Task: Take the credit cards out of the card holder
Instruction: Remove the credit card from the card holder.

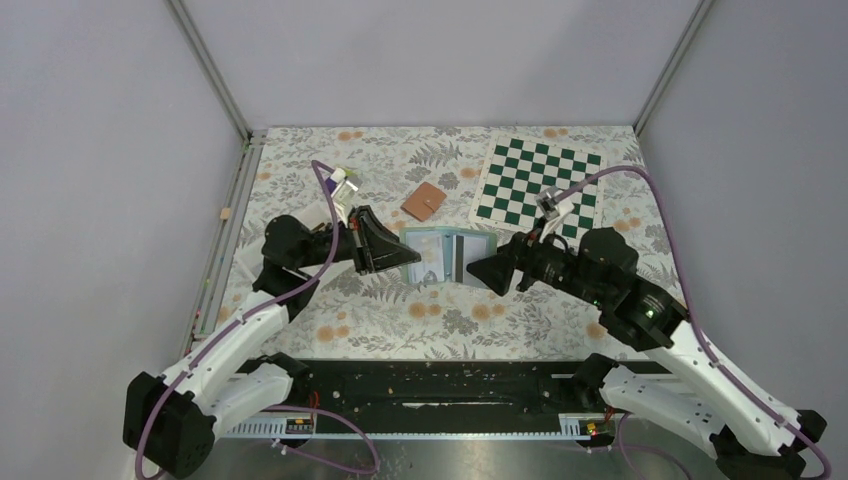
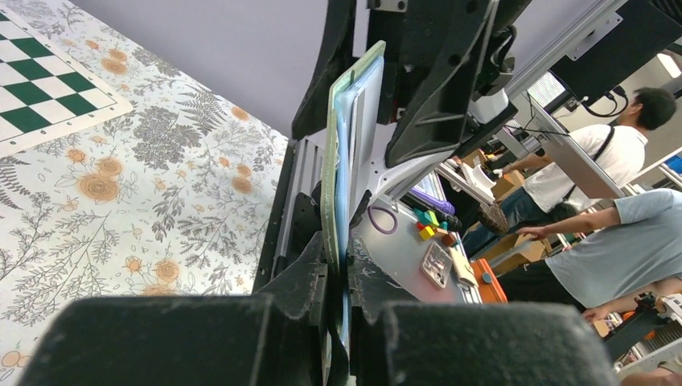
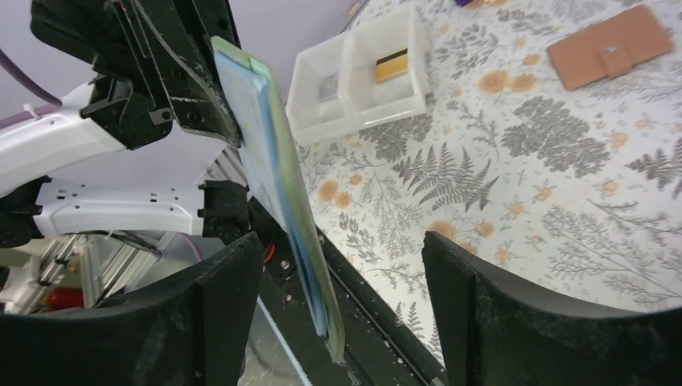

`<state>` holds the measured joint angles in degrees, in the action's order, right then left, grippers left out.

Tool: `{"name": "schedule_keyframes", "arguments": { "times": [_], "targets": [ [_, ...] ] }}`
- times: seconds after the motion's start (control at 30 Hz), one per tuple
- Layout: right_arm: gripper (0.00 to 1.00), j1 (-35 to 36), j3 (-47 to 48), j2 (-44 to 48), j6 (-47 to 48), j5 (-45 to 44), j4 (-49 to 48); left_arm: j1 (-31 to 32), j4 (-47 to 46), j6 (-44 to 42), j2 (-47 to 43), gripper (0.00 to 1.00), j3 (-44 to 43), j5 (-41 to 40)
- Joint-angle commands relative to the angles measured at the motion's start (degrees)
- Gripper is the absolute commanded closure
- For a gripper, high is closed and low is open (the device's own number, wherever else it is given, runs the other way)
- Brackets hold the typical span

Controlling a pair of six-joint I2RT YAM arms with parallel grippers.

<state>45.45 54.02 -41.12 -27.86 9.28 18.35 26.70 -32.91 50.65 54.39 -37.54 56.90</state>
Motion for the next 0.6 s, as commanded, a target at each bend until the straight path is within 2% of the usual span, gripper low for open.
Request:
{"name": "schedule_keyframes", "arguments": {
  "times": [0.0,0.03,0.07,0.1,0.13,0.17,0.23,0.33,0.47,0.57],
  "targets": [
    [0.27,0.3,-2.4,-1.0,-2.3,5.5,-7.6,0.1,-3.9,1.9,-1.9,1.0,-1.6,-0.8],
    [0.38,0.3,-2.9,-0.7,-2.4,5.2,-8.3,0.1,-4.0,2.1,-2.1,1.0,-1.5,-0.6],
    [0.57,0.3,-3.3,-0.4,-2.3,4.5,-8.7,0.1,-4.0,2.4,-2.1,1.0,-1.5,-0.5],
    [0.81,0.2,-3.5,-0.1,-2.2,3.8,-9.0,0.1,-4.2,2.9,-2.2,0.97,-1.4,-0.2],
    [0.95,0.2,-3.9,0.1,-1.8,3.4,-9.5,0.1,-4.8,3.7,-2.1,0.87,-1.4,0.2],
    [1.0,0.2,-4.1,0.5,-1.4,3.4,-9.6,0.0,-7.0,5.1,-2.1,0.79,-1.2,1.0],
    [1.0,-0.5,-4.9,1.4,-1.5,3.6,-9.8,0.1,-14.0,10.9,-2.3,0.71,-0.4,2.2],
    [1.0,-3.1,-6.0,2.4,-2.2,4.5,-10.5,0.1,-19.7,15.1,-3.0,0.65,-0.2,2.8],
    [1.0,-3.8,-5.0,0.4,-2.6,9.4,-11.8,0.4,-18.4,13.0,-3.5,0.61,0.5,1.1],
    [1.0,-3.8,-5.2,0.4,-4.0,10.8,-13.0,0.4,-13.7,9.0,-1.9,0.6,-0.3,1.8]
  ]
}}
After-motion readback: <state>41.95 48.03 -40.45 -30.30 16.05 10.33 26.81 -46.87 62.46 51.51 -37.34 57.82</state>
